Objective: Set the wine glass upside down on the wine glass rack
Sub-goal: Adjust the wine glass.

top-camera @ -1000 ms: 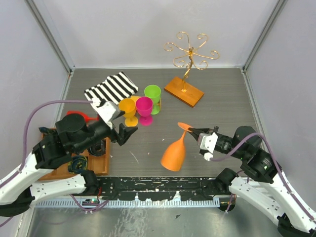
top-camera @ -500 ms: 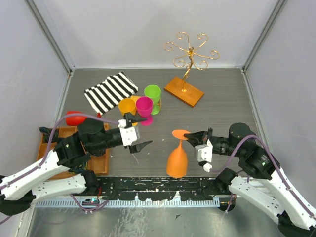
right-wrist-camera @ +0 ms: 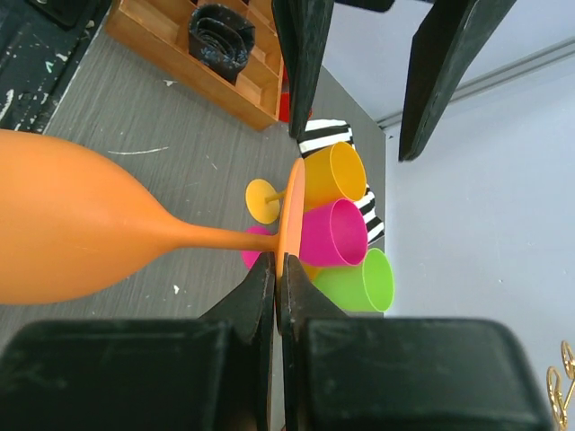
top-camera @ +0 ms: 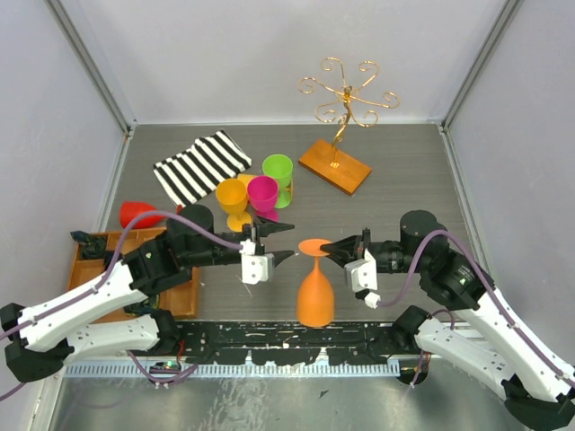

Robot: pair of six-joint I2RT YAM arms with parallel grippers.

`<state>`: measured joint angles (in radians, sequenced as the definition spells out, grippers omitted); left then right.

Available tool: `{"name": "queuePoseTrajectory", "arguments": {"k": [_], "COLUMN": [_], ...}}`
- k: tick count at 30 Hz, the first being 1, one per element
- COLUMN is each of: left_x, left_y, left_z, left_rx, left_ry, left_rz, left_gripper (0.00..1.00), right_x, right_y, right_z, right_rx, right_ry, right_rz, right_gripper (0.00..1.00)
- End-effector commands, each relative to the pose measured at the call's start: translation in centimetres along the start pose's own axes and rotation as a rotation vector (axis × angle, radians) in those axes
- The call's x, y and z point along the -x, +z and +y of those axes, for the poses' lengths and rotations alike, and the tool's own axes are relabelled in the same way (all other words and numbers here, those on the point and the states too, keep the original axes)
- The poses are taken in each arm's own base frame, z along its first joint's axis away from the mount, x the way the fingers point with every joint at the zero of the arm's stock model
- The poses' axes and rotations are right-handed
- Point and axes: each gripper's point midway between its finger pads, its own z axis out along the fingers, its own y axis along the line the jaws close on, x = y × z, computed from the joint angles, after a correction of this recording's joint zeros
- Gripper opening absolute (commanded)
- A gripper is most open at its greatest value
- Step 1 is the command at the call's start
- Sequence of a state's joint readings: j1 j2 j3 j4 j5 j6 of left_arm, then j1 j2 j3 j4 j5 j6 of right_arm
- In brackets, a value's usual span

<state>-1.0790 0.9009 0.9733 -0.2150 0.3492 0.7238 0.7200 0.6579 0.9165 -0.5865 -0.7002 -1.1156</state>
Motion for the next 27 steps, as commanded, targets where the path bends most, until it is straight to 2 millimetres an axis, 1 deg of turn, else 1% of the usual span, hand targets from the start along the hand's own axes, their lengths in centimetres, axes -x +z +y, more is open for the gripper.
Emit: {"name": "queuePoseTrajectory", "arguments": {"k": [1,3,8,11,15,22,27], "left_x": [2.4,2.3,0.7,0.0,-0.2,-0.1,0.1], "left_y": [0.7,0.9,1.5,1.7,1.7,1.1,0.9], "left_z": [1.5,1.4,0.3,-0.2,-0.2,0.8,0.5], "left_rx": [-0.011,-0.015,-0.023,-0.03,-0.011,0.057,0.048], "left_ry": [0.092,0.093,0.087,0.074,0.068,0.08,0.085], "left_rz": [-0.059,-0.059,-0.052,-0.044,-0.051,-0.049,-0.057], "left_gripper": [0.56,0.53,0.54,0.52,0.49,0.34,0.33], "right_x": [2.2,2.2,2.5,2.4,2.2,2.7,2.9], "right_y": [-0.2,-0.2,0.0,0.2,0.5,1.3,1.9], "right_z": [-3.0,-3.0,-3.1,-3.0,-2.9,-2.5,-2.8], "right_rx": [-0.083,-0.094,-0.104,-0.097,-0.086,-0.039,-0.022], "right_ry": [-0.08,-0.079,-0.068,-0.06,-0.052,-0.044,-0.035], "right_rz": [-0.06,-0.063,-0.092,-0.093,-0.095,-0.147,-0.167], "right_gripper": [0.0,0.0,0.0,0.0,0.0,0.0,0.0]}}
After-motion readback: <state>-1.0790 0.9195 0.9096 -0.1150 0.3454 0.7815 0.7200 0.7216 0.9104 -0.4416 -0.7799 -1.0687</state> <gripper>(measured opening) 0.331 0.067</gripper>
